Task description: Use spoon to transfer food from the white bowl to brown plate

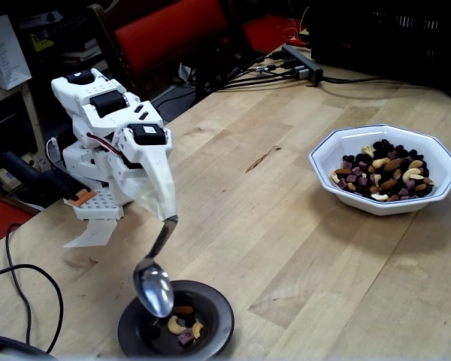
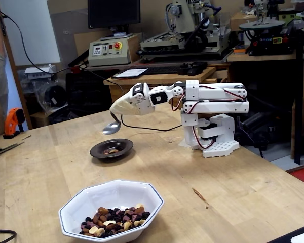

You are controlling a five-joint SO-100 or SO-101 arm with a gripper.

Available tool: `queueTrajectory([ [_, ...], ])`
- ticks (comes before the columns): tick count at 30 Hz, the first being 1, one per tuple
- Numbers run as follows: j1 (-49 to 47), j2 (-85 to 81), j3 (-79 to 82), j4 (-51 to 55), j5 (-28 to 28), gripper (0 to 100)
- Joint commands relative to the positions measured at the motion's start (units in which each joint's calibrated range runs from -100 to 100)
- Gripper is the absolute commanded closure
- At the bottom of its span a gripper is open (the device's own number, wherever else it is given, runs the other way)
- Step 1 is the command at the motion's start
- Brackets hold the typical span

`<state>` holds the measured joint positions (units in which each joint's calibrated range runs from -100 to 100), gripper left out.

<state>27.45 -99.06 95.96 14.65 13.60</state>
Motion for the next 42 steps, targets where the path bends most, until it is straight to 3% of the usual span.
queueTrajectory([
  [1, -1.22, -0.94, -5.43, 0.13, -1.03, 96],
  [14, -10.26, 21.99, -27.91, -0.58, -1.90, 96],
  [32, -19.22, 30.12, -39.50, -0.58, -19.00, 96],
  [42, -19.67, 30.21, -38.97, 0.05, -21.64, 96],
])
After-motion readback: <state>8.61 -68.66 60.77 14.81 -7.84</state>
